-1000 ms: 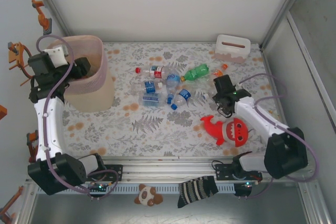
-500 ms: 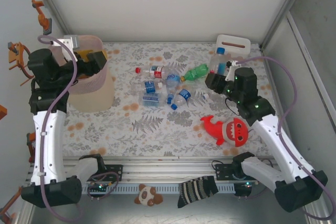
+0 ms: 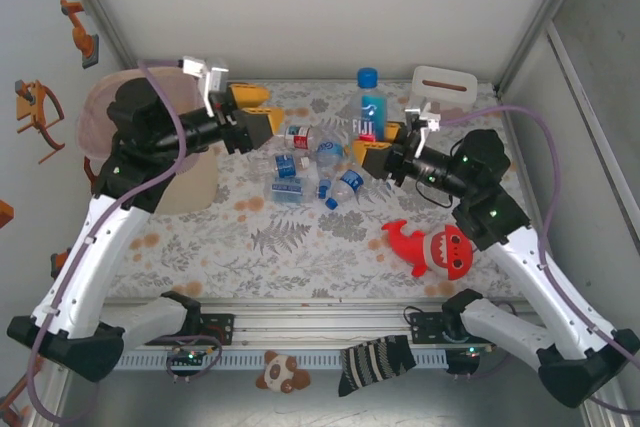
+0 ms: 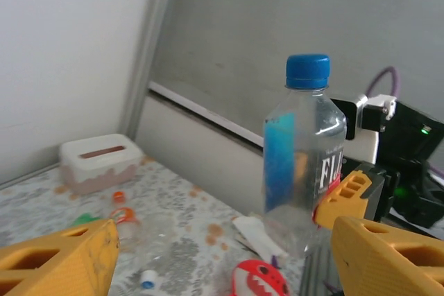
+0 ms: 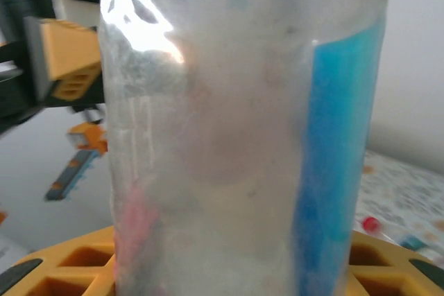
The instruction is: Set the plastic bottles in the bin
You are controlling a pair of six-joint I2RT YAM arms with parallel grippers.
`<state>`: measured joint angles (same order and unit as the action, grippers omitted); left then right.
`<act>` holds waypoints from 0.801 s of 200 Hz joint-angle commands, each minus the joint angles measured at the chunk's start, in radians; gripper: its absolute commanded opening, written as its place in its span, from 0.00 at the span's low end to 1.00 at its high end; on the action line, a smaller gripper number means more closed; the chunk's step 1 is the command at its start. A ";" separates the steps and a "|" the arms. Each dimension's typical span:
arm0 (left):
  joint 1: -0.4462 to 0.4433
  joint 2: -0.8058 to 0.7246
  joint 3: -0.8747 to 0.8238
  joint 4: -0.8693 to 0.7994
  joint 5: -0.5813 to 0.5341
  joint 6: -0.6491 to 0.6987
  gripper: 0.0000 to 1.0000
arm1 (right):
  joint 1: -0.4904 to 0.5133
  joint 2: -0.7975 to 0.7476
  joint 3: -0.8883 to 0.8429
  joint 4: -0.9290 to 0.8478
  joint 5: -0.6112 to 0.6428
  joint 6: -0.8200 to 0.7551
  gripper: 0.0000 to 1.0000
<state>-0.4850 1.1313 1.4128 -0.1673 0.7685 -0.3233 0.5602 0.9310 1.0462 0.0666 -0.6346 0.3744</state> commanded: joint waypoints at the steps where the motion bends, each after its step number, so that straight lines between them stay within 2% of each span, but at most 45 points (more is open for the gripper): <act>1: -0.088 0.028 0.059 0.052 0.052 0.036 0.81 | 0.063 0.018 0.064 0.087 -0.092 -0.051 0.40; 38: -0.202 0.072 0.114 0.033 0.081 0.078 0.84 | 0.159 0.058 0.113 0.098 -0.114 -0.089 0.39; 86: -0.305 0.106 0.148 0.021 0.176 0.124 0.84 | 0.214 0.091 0.156 0.090 -0.096 -0.113 0.39; 102: -0.321 0.112 0.148 0.023 0.186 0.132 0.81 | 0.221 0.095 0.162 0.089 -0.093 -0.112 0.39; 160: -0.336 0.107 0.143 0.059 0.220 0.133 0.61 | 0.232 0.102 0.164 0.096 -0.093 -0.113 0.39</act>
<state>-0.8108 1.2488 1.5372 -0.1535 0.9272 -0.2092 0.7872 1.0302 1.1740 0.1257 -0.7288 0.2756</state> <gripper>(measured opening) 0.633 0.486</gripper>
